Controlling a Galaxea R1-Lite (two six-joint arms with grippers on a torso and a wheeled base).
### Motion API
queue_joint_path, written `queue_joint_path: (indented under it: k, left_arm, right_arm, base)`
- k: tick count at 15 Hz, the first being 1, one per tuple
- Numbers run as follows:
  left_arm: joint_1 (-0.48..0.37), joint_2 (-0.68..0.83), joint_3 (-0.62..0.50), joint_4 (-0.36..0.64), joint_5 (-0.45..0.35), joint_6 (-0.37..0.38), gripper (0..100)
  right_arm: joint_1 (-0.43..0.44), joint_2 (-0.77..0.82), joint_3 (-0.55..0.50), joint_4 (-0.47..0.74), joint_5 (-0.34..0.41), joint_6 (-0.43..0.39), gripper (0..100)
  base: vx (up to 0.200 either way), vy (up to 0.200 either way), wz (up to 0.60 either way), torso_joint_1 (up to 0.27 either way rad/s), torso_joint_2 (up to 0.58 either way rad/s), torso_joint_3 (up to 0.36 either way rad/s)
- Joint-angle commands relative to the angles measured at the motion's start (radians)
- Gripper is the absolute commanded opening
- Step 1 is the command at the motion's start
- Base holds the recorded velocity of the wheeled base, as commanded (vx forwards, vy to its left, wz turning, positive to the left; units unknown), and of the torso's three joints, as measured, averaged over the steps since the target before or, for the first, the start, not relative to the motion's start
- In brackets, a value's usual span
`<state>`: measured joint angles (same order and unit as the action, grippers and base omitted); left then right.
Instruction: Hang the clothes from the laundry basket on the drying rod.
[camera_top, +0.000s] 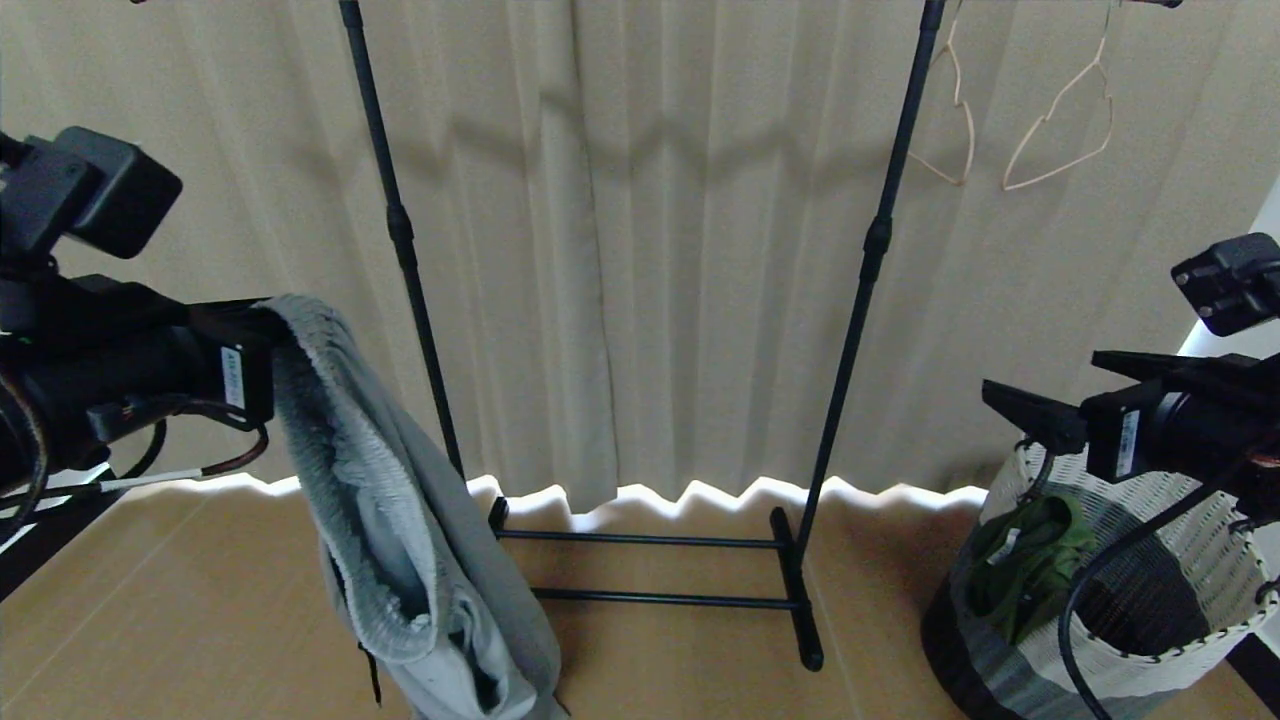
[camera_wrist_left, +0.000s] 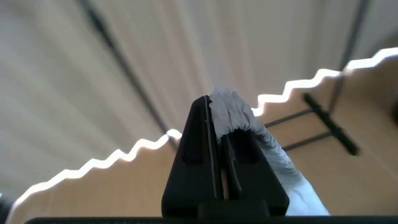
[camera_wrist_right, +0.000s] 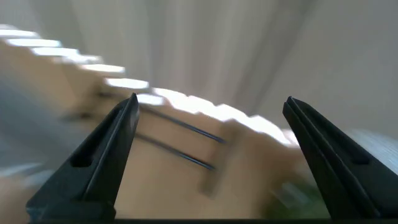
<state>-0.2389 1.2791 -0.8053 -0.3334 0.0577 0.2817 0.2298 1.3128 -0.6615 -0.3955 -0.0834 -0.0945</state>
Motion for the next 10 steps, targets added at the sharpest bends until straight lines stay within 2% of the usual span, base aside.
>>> queue_joint_path:
  k: [1,2,4,10]
  left_arm:
    - [0.059,-0.060,0.037,-0.001,-0.006,-0.013,0]
    - [0.059,-0.073,0.077,-0.003,-0.006,-0.015,0]
    - [0.058,-0.096,0.137,-0.006,-0.007,-0.013,0]
    - [0.061,-0.103,0.140,-0.007,-0.007,-0.009,0]
  right_arm:
    - [-0.017,-0.006,0.060,0.000,-0.141,-0.048,100]
    - [-0.020,-0.012,0.085,-0.002,-0.170,-0.083,100]
    - [-0.037,-0.023,0.097,-0.002,-0.179,-0.093,100]
    - [-0.076,-0.027,0.082,-0.002,-0.180,-0.099,100]
  base:
    - [0.000,0.000,0.00,0.000,0.00,0.000]
    - [0.000,0.000,0.00,0.000,0.00,0.000]
    - [0.000,0.000,0.00,0.000,0.00,0.000]
    - [0.000,0.000,0.00,0.000,0.00,0.000]
